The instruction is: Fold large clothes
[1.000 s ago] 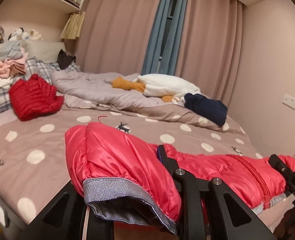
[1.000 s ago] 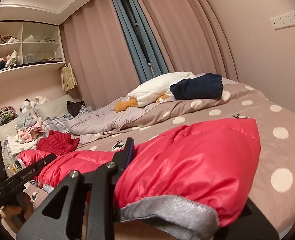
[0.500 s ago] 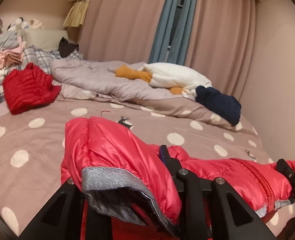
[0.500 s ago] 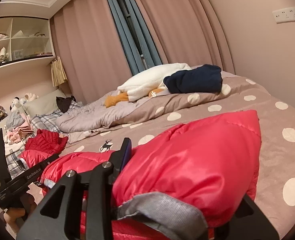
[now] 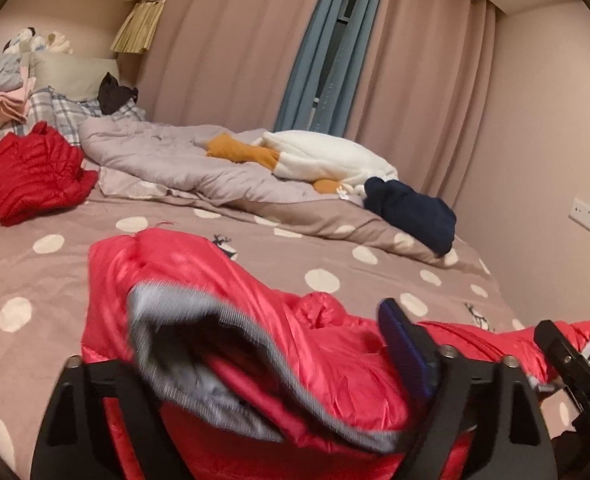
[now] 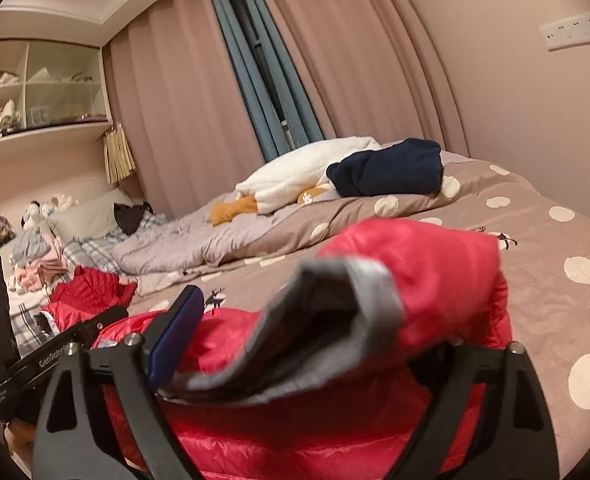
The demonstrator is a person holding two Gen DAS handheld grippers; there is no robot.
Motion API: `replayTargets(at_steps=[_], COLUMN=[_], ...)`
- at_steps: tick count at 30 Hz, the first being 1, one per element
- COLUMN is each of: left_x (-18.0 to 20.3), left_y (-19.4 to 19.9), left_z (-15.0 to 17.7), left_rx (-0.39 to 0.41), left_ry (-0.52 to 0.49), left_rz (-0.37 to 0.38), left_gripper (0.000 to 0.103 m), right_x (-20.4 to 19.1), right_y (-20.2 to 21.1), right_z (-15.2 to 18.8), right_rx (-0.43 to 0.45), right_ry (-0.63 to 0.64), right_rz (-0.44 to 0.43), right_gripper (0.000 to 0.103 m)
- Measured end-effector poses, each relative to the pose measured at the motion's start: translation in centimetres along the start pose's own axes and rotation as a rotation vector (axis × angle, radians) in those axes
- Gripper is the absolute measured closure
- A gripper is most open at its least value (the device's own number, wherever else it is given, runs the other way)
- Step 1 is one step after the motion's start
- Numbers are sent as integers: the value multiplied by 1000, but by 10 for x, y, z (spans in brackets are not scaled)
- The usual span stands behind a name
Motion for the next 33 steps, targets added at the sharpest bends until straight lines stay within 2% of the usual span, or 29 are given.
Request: replayTargets(at_steps=[4,7,11,14,19,29,33], left_x=[4,5,-2,-10,-17,-14,-10], left_y=[14,16,21,30,43,39,37], left_z=[-4,-7,-10,-14,-23,-16,-14], left_rx=[59,74,91,134,199,169,160], left_ry=[-18,-24,18,48,74,53,30], left_rz=[-39,-51,-67,-93,-152,-150,-174], left_gripper=[9,8,8,4,3,3,3], right_x=[2,2,0,1,7,13,13], right_y=[2,5,15,24,35,37,34], right_z=[-4,-5,-8,-13,-21,-17,-17], right_rx=[3,7,32,67,117,87,76], right_ry=[-4,-11,-4,6,-8,-5,-3], right_rz=[6,7,-6,6,12,33,33], right_gripper=[10,8,7,4,0,0,0])
Point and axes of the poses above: each gripper's, at about its wrist camera, not at the fingertips, and y roughly against the way its jaws point, x to its right, z to its underside, the point moved 1 cm from there along -y, roughly the way its jaws point, and after that the axes turned 5 degrees about -x, right-handed, at the moved point
